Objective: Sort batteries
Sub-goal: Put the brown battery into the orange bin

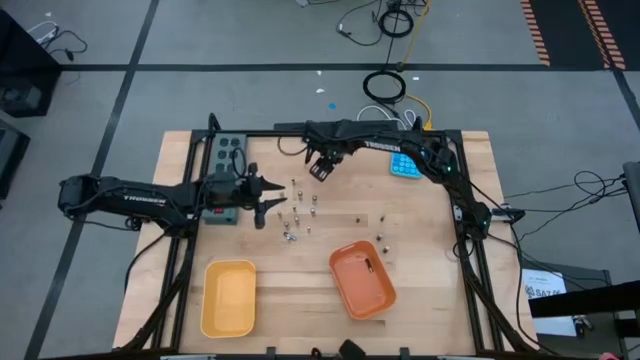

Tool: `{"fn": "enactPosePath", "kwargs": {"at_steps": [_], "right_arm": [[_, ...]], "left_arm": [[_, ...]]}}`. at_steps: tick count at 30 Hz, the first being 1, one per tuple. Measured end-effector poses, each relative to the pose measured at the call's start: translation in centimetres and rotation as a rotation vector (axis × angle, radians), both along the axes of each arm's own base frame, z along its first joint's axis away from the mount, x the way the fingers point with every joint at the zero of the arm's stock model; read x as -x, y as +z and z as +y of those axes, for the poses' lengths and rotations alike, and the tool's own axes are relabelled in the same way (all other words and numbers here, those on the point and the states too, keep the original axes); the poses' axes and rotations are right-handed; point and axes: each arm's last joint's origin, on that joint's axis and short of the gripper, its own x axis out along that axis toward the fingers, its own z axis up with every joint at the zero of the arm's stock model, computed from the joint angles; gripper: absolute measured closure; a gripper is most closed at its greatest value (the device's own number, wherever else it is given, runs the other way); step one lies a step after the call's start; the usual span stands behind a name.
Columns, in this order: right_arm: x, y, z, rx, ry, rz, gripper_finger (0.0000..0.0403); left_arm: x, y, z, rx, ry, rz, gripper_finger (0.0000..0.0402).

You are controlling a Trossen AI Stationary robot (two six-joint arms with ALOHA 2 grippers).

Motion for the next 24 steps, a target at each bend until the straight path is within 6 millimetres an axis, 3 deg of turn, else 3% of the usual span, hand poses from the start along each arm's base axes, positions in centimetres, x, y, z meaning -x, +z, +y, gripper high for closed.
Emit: {"fn": "enactPosePath", "kwargs": {"at_steps": [5,9,12,17,21,24], "right_arm": [[-1.0,0.0,1.7,0.076,-0.025,-0.009,0.0239],[-0.4,-0.8,2.0,0.076,-0.08,-0.03,0.0239],[0.6,-0.9,2.4,0.103,-0.141,-0.06,0.0239],[3.0,1.3,3.0,0.135,-0.236,-0.204,0.0239],[4.7,0.3,2.7,0.107,-0.353,-0.302,0.0239],[4.7,-0.3,2.5,0.113,-0.429,-0.33,0.0239]], "left_arm": [[-0.1,0.0,-0.7,-0.002,-0.037,-0.004,0.0237],[-0.2,0.0,-1.3,-0.003,-0.068,-0.004,0.0237],[-0.2,0.1,-1.7,-0.01,-0.11,-0.005,0.0237],[-0.3,0.2,-1.9,-0.021,-0.162,-0.025,0.0237],[-0.4,0.7,-1.9,-0.033,-0.191,-0.07,0.0237],[-0.4,1.0,-1.9,-0.038,-0.192,-0.103,0.0237]]}}
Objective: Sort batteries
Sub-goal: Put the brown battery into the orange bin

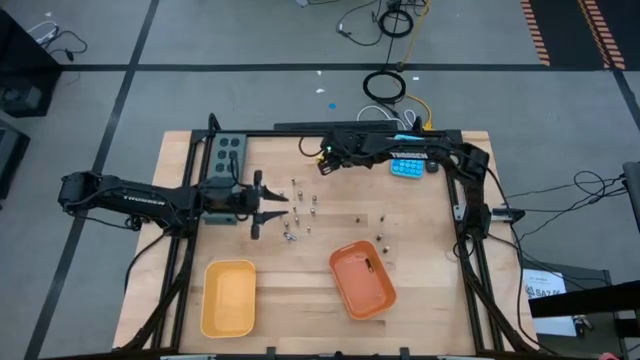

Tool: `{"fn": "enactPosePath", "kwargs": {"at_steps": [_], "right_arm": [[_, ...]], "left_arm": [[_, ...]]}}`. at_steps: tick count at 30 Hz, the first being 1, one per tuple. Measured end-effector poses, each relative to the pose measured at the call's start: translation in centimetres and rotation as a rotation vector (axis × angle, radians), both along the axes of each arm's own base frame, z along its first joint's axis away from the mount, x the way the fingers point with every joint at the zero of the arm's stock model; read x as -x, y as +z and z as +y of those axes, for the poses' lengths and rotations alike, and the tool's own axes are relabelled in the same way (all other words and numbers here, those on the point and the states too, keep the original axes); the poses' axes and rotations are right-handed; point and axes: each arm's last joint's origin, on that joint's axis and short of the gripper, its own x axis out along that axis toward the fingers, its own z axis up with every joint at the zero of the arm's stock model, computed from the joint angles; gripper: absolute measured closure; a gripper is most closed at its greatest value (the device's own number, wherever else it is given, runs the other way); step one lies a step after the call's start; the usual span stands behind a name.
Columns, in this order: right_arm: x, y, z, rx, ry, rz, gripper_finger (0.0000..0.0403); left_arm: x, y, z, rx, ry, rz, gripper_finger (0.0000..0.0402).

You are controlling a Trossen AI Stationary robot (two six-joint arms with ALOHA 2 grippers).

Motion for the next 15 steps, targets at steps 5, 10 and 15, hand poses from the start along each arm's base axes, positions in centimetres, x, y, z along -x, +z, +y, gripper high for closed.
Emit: {"fn": "enactPosePath", "kwargs": {"at_steps": [5,10,15], "right_arm": [[0.6,-0.2,-1.5,0.039,-0.096,-0.001,0.0239],[1.6,-1.0,-3.8,0.006,-0.139,0.016,0.0239],[0.9,0.5,-1.3,0.099,-0.029,0.071,0.0239]], "left_arm": [[0.0,0.1,0.0,0.0,0.0,-0.009,0.0237],[0.0,0.1,0.0,-0.005,-0.001,-0.012,0.0237],[-0.4,-0.1,1.2,-0.056,0.063,-0.025,0.0237]]}}
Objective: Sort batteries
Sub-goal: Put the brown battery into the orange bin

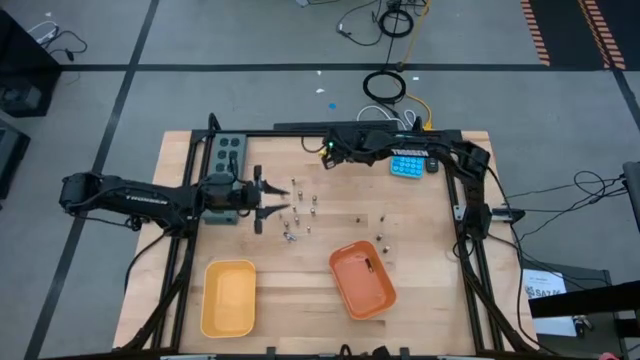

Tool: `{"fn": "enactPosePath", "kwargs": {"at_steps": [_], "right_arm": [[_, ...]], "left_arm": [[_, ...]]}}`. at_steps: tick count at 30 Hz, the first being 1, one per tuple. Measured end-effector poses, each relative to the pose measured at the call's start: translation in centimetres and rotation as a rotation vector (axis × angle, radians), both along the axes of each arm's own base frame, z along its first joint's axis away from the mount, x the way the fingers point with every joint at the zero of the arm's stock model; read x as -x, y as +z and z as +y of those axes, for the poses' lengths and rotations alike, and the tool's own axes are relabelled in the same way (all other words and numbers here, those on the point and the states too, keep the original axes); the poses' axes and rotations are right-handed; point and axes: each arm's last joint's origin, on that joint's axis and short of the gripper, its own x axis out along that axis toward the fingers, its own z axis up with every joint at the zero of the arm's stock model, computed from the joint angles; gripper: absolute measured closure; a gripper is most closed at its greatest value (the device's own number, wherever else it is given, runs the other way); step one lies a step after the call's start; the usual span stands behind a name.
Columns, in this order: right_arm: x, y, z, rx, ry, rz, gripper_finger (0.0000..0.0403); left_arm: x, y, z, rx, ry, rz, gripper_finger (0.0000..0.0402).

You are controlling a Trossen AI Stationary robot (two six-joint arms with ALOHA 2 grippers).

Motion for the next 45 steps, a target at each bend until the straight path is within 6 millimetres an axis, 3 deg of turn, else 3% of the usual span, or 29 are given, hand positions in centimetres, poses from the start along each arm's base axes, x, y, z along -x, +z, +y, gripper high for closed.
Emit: {"fn": "enactPosePath", "kwargs": {"at_steps": [4,10,17,30,36,45], "right_arm": [[1.2,1.5,1.7,-0.023,0.068,0.067,0.0239],[5.9,-1.0,4.1,-0.097,0.091,0.155,0.0239],[10.5,-1.7,6.2,-0.07,0.111,0.031,0.0242],[10.9,-1.2,7.0,-0.001,0.285,0.058,0.0272],[11.1,-1.5,7.6,0.012,0.339,0.082,0.0273],[13.2,-1.4,7.5,0.055,0.387,0.049,0.0273]], "left_arm": [[-1.3,-0.4,2.4,0.033,0.076,0.012,0.0237],[-5.1,-1.8,5.8,0.078,0.126,0.113,0.0237],[-9.2,-2.4,9.7,0.134,0.209,0.102,0.0237],[-15.5,-4.2,15.2,0.256,0.309,0.148,0.0237],[-15.7,-5.8,16.9,0.359,0.453,0.221,0.0237],[-16.4,-3.7,20.6,0.341,0.416,0.339,0.0238]]}}
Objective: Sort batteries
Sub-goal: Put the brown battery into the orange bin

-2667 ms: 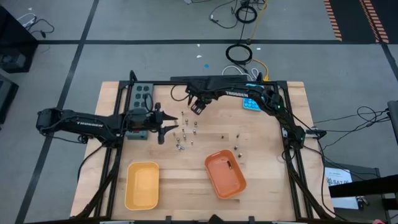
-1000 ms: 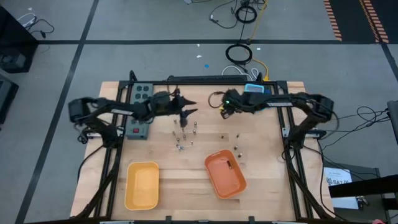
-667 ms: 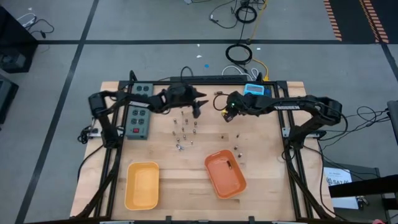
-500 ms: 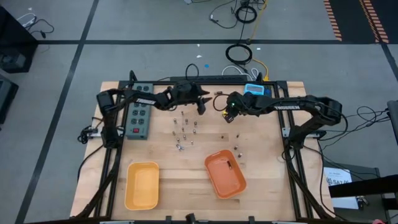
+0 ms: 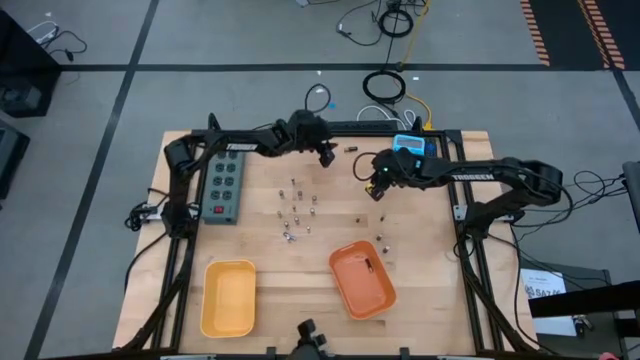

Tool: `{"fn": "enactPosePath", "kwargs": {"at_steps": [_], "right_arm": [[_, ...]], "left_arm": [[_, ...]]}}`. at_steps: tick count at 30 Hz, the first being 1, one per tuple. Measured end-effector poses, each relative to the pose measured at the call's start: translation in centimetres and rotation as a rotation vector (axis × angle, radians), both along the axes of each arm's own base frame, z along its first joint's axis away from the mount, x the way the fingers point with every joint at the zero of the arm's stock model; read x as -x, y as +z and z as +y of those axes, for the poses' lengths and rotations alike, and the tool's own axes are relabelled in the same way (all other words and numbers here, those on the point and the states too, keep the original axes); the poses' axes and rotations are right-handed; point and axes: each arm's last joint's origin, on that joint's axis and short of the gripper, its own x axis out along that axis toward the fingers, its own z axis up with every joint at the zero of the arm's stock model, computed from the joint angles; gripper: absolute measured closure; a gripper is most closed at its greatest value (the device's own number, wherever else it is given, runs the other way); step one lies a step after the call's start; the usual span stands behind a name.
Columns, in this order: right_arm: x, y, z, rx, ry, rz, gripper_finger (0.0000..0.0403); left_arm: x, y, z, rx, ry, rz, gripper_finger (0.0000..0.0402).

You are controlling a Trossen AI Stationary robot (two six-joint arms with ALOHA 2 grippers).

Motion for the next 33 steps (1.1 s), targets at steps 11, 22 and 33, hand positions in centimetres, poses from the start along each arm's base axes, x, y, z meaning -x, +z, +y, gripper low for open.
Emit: {"fn": "enactPosePath", "kwargs": {"at_steps": [11,22,33], "right_arm": [[0.3,0.1,0.2,0.036,0.081,-0.014,0.0273],[0.2,0.2,0.2,0.043,0.132,-0.008,0.0273],[0.7,1.6,0.0,0.089,0.129,-0.067,0.0273]], "left_arm": [[-1.8,-1.6,2.5,0.055,-0.053,0.158,0.0238],[-3.6,2.9,2.5,0.059,-0.088,0.103,0.0238],[-3.7,0.9,3.3,0.072,-0.118,0.149,0.0238]]}}
